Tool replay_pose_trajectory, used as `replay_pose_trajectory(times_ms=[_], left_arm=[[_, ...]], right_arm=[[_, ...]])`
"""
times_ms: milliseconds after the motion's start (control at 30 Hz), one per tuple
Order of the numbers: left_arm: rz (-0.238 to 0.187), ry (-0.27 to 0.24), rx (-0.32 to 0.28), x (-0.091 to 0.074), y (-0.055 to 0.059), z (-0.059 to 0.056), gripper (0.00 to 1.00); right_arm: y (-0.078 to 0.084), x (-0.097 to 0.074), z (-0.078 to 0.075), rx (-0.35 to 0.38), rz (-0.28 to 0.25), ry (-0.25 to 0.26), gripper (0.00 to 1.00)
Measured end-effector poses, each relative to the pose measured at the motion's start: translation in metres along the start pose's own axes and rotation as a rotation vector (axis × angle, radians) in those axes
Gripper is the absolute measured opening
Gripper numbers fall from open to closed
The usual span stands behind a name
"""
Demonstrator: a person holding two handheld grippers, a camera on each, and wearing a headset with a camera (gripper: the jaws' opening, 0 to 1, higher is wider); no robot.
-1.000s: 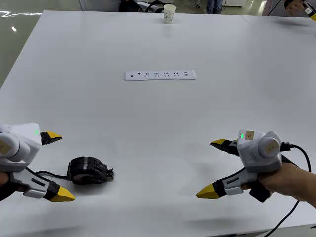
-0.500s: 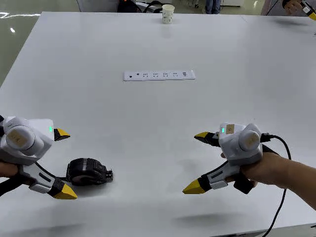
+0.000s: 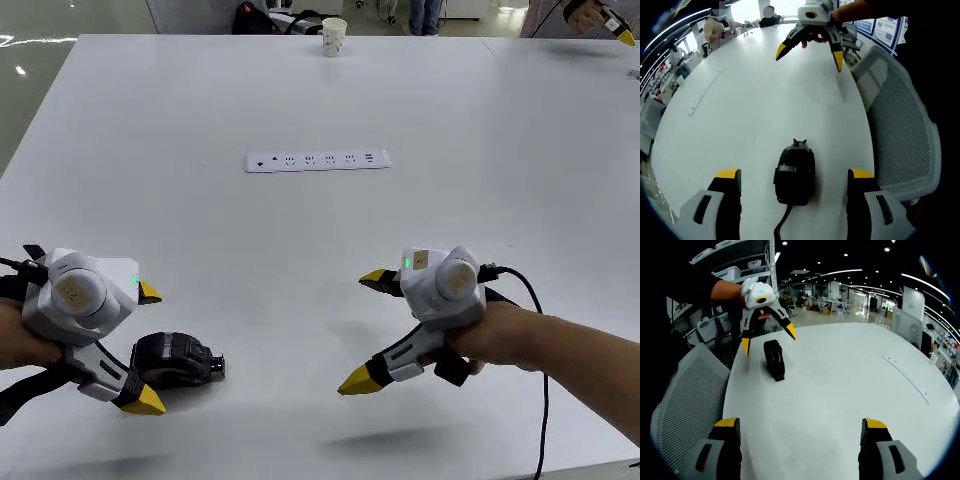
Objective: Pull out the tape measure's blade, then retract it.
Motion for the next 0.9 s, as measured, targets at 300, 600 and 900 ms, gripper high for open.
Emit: replay_pose_trajectory(times_ms=[300, 600, 900], left_arm=[[0.048, -0.008, 0.018, 0.011, -0.005, 0.003, 0.74], [0.076, 0.020, 0.056, 0.021, -0.010, 0.001, 0.64], [0.126, 0.009, 0.043, 0.028, -0.012, 0.001, 0.47]], right_arm=[[-0.010, 0.021, 0.000, -0.012, 0.007, -0.020, 1.00], [-0.021, 0.041, 0.004, -0.067, 0.004, -0.031, 0.99], [-0.035, 0.055, 0.007, -0.109, 0.000, -0.067, 0.99]])
Point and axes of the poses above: the centre of the closed fingertips' face, and the gripper's own axes: x roughly forward along the fingers, z roughly to its left, y roughly out of its underside, the point moved 9 cm from there along -x, roughly backward along the fingers, and after that the axes turned 10 degrees about -x, right-handed, at the moved point
